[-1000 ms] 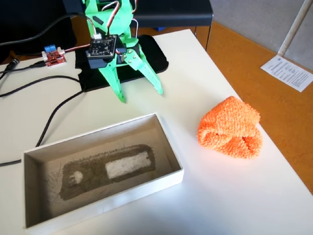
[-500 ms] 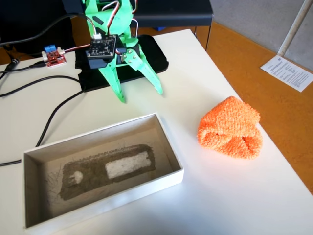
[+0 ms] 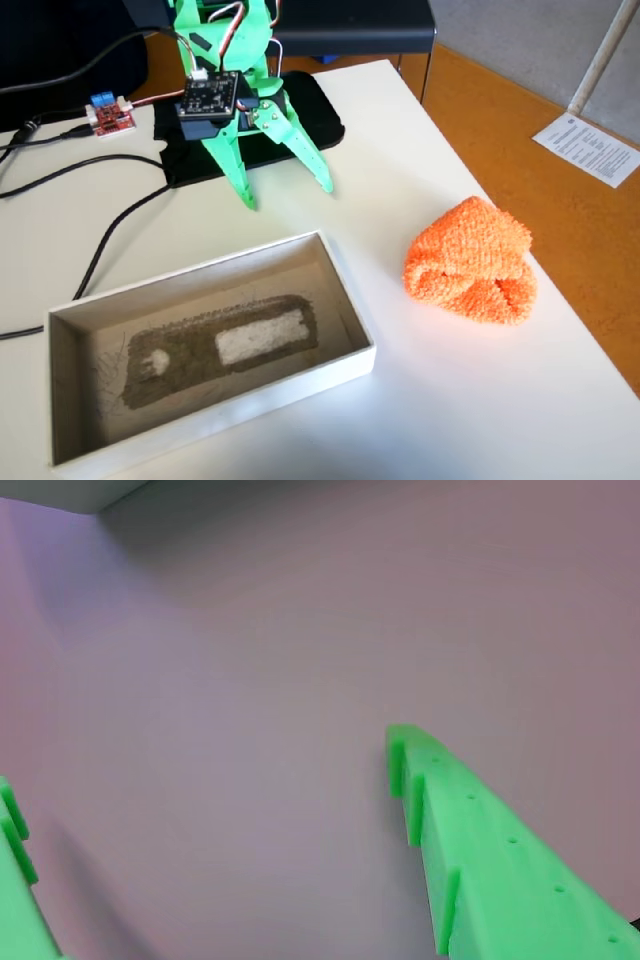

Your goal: Remove orange objects from table

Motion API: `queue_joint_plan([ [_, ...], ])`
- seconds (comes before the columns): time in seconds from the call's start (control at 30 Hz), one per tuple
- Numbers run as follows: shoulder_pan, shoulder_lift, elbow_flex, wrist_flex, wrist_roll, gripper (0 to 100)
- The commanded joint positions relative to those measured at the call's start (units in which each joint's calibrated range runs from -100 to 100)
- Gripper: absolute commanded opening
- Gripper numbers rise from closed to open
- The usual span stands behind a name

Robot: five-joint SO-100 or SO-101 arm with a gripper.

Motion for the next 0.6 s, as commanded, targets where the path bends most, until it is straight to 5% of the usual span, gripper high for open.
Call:
queue_joint_plan([
  [0.0,-0.02,-0.18,-0.2,0.16,-0.2,38],
  [0.27,-3.27,-0.18,-0.2,0.16,-0.29,38],
  [0.3,-1.42,-0.18,-0.2,0.16,0.88,39],
  [0.37,0.21,-0.18,-0.49,-0.81,11.72,41],
  [0.57,-5.71,-0.26,-5.24,-19.13,15.78,41],
])
